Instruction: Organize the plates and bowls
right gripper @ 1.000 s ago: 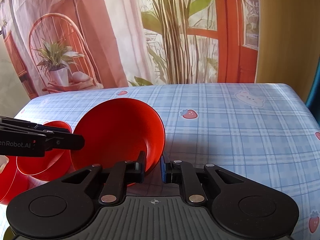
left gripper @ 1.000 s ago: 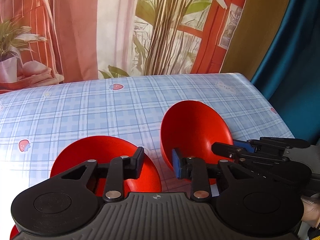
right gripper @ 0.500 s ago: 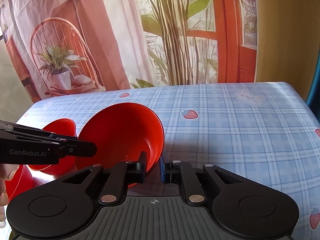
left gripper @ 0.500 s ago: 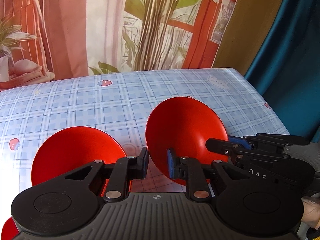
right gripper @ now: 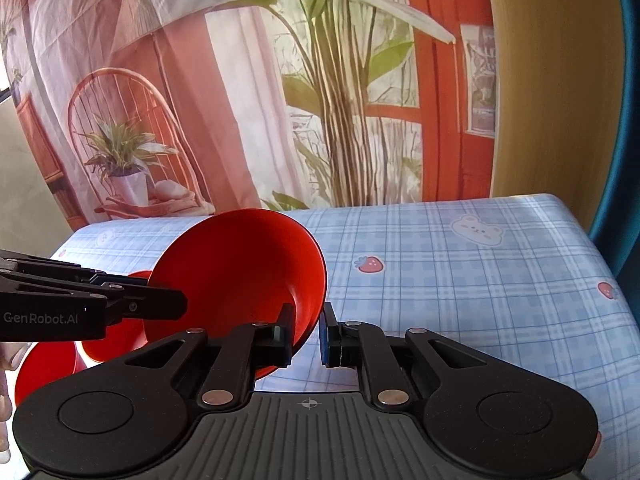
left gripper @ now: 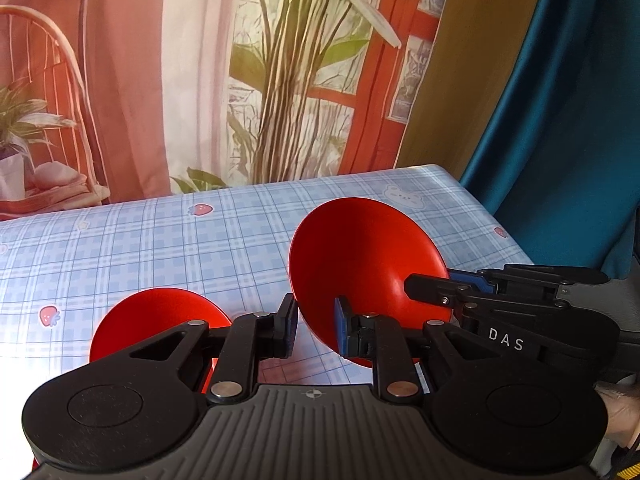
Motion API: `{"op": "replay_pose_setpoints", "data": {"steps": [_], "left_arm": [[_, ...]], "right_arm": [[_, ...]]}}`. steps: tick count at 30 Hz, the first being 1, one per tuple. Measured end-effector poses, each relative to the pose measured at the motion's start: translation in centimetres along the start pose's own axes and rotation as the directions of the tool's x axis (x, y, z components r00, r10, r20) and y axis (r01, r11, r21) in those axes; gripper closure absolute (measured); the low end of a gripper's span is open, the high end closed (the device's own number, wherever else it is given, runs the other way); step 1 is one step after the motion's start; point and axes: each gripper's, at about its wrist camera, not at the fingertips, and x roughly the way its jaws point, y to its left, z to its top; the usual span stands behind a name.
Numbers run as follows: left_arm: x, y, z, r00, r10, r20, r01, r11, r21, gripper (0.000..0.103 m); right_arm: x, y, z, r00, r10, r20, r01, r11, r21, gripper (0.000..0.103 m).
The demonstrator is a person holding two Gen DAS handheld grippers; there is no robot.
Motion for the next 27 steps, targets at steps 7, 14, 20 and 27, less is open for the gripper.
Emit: {"op": "replay_pose_setpoints", "data": {"steps": [7,14,20,27], "left_arm": [[-2.8,0.3,-0.7,0.999,0.004,0.044,-0.004,1.0,-0.001,0.082],[-6.1,1.5,-1.5,0.997,0.016,0.078,-0.015,1.0,-0.021,0.082],[-8.7,3.1,-2.5,0.995,0.03,0.097,-0.025,0.998,-0.05,0.082],[-11.0,5.2,-4.1,0.993,0.05,0.103,-0.042,0.996,-0.083,0.082]], "right_arm": [[-2.5,2.1,1.0,1.0,0.002,0.021,-0.001,0.999,-0.036,0.091],[-4.2,5.4,1.4,1.0,0.013,0.024,-0.012,0.998,-0.07,0.091],[-4.8,8.5,1.4,0.999,0.03,0.016,-0.028,0.995,-0.095,0.091],[-4.8,12.1,0.9,0.999,0.055,-0.001,-0.054,0.992,-0.114,0.091]]}}
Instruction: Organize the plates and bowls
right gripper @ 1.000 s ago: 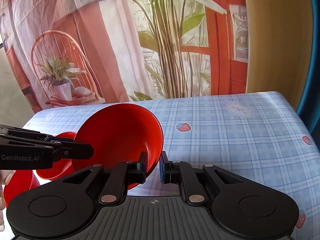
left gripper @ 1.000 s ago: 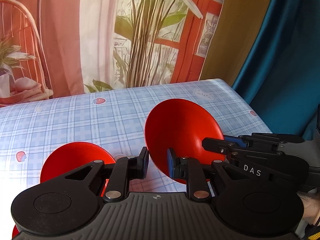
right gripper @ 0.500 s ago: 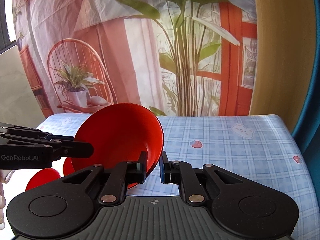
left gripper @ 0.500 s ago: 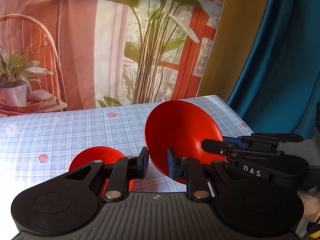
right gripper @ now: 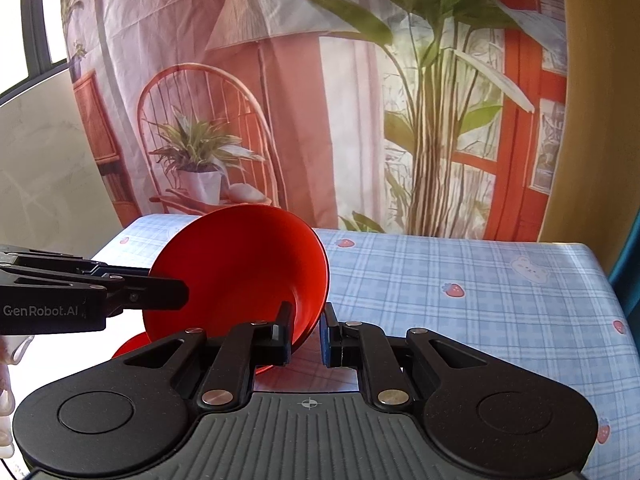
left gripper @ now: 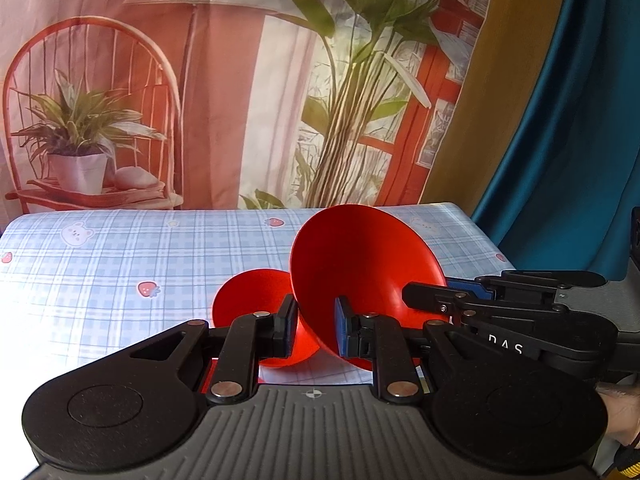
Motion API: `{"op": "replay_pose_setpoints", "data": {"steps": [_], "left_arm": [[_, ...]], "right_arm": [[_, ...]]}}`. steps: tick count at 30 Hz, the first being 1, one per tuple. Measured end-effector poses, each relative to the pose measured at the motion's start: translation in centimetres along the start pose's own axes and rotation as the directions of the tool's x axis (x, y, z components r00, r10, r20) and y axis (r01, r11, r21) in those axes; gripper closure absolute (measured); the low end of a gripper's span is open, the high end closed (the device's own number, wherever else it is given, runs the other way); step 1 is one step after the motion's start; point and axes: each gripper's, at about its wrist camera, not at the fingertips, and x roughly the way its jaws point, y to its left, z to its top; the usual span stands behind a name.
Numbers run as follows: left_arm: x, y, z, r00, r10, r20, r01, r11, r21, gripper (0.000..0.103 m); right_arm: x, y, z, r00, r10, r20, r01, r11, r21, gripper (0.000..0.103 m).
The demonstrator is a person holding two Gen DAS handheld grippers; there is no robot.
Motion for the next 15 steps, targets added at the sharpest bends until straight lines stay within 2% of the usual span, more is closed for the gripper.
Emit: {"op": "replay_pose_setpoints", "data": {"steps": [15], "left_arm": [[-3.7,6.7,-3.9,0.997,0.066,-0.035,-0.069,0.992,-0.105,0.082]], "right_arm": [[3.1,7.7,-1.7,0.993,0.087,-0.078,-0.091,0.994,-0.052,0.091]]}}
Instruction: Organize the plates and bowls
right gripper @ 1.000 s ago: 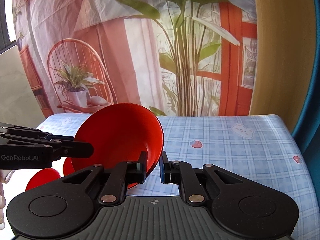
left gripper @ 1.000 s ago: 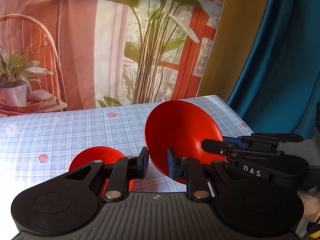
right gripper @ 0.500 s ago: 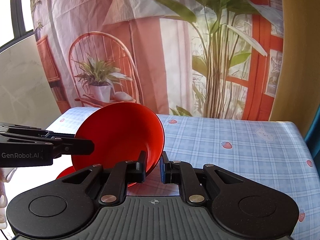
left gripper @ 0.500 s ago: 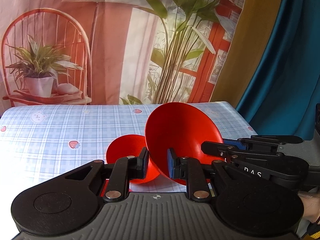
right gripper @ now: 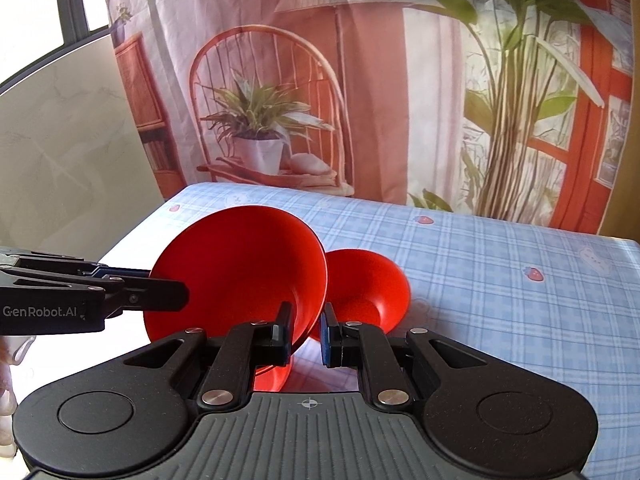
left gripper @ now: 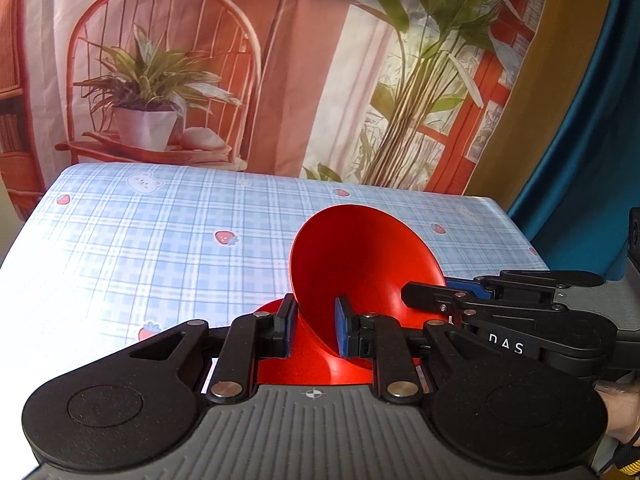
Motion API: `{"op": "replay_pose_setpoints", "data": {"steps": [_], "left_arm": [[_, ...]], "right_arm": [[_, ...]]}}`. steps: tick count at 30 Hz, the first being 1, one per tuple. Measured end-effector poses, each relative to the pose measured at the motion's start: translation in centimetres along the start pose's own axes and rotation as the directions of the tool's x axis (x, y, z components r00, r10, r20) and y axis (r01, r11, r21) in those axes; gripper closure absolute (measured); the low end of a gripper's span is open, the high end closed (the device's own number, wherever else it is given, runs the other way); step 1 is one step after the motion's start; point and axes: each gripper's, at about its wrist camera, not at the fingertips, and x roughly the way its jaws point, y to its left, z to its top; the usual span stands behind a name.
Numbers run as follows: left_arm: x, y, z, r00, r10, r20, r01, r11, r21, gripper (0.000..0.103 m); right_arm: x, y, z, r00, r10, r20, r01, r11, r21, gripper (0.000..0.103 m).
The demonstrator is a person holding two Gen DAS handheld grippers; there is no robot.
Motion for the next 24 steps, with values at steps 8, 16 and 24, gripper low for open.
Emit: {"op": "replay_pose_setpoints", "data": {"steps": [8,16,24], "left_arm": [[1.3,2.0,-1.7,0.999,0.01,-0.049,-0.012,0.999,-0.036,0.082],[2.3,2.3,-2.1,0.998,0.009,-0.07,-0.011,0.999,-0.042,0.082],[2.8,2.5,-2.4,0.996,0.021,-0.081,-0.024,0.999,-0.049,0.081]], "right_arm": [[2.4,1.8,-1.2,0.998,-0.001,-0.061,0.0,1.0,-0.023,0.091],[3.5,1.6,-1.6,0.996,-0.021,-0.092,0.017,0.999,-0.044,0.091],[3.8,1.6,-1.8,0.994,-0.019,-0.107,0.014,0.999,-0.051,0.09]]}}
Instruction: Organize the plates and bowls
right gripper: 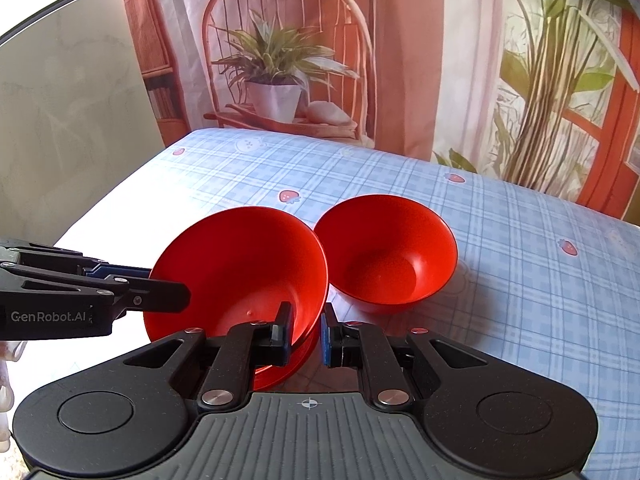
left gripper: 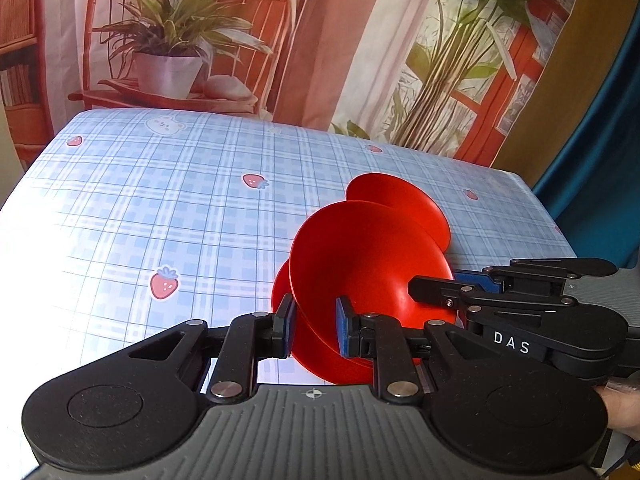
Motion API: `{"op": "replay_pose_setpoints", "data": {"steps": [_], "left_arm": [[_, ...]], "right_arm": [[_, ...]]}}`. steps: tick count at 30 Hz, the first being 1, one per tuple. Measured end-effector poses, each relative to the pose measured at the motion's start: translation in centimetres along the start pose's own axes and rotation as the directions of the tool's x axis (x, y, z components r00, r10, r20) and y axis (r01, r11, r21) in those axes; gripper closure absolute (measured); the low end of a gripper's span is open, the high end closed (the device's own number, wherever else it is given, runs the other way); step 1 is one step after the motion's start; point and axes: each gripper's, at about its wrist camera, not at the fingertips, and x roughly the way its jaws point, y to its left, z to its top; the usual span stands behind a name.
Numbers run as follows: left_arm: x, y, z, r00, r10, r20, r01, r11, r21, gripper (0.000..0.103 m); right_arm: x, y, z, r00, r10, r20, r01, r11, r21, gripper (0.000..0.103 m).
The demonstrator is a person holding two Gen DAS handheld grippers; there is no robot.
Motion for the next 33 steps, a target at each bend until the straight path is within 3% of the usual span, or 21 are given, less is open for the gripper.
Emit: {"op": "replay_pose_setpoints", "data": {"steps": [16,33], "left_arm": [[-0.2,-0.1,1.1,0.999,0.038,0.028,-0.038,0.999,-0.006,0.08],[2.1,-2.3,4.1,0.999,0.018,0.029,-0.019,0.999,0.033,0.08]], "right_arm": [[-0.8,-1.1,0.5,1.0,-0.023,0.02,0.023,1.0,-0.02,0.084],[-1.7,-7.9,1.6,0.993,-0.098,0.064,0.095,0.995,0.041,0.084]]}}
